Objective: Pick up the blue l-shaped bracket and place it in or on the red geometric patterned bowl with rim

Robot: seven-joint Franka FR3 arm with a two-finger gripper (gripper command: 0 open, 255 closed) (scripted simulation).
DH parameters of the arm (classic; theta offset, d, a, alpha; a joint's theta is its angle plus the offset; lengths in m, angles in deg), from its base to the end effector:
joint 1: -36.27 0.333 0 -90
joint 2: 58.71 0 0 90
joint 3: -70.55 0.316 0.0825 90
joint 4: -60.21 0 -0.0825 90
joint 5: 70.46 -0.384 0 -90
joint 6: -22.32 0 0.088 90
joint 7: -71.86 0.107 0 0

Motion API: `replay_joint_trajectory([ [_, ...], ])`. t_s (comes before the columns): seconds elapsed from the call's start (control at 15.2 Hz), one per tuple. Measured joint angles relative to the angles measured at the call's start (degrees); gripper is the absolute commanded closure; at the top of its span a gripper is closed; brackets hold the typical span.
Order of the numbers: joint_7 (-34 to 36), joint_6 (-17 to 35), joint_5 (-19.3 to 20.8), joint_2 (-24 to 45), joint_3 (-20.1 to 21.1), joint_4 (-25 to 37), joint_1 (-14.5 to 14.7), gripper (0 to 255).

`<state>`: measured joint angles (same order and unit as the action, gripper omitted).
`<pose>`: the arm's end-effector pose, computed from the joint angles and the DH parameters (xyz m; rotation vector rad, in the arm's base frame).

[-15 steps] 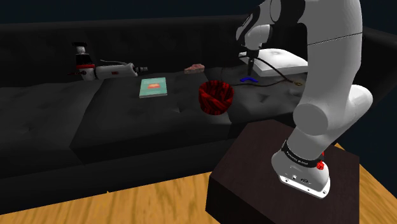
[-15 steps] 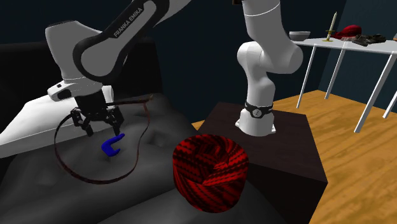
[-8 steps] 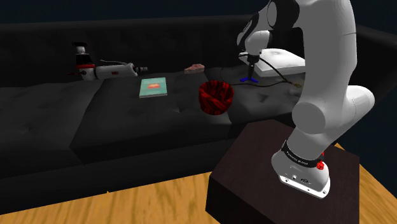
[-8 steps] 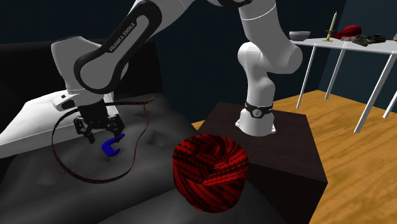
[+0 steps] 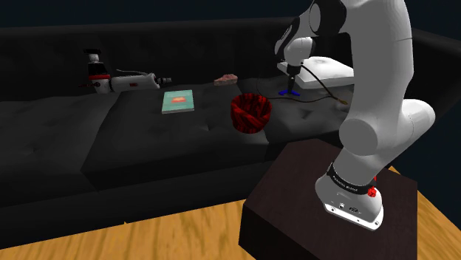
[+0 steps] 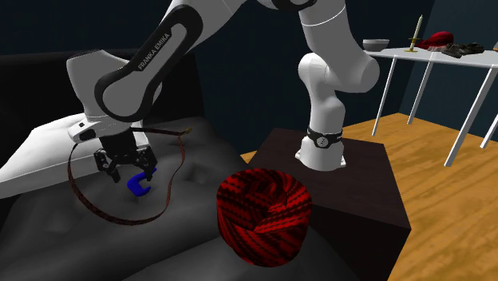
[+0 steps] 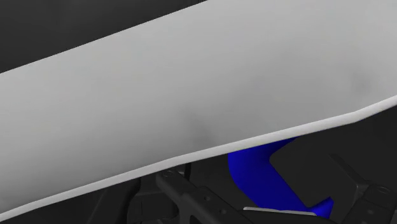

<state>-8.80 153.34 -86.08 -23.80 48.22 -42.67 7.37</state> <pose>0.4241 -0.4895 0.2244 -3.0385 -0.5902 0.0690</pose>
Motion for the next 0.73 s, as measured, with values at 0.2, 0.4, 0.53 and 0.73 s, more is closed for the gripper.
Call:
replay_joint_trajectory([
  [0.2,0.03,-1.58,0.02,-0.38,-0.04,0.13,0.06,255],
  [0.4,0.07,-1.58,0.0,-0.24,-0.03,0.44,0.0,255],
  [0.53,0.02,-1.59,-0.05,-0.16,0.0,0.55,-0.05,255],
  [0.73,0.03,-0.95,0.03,-0.38,-0.13,0.23,0.12,255],
])
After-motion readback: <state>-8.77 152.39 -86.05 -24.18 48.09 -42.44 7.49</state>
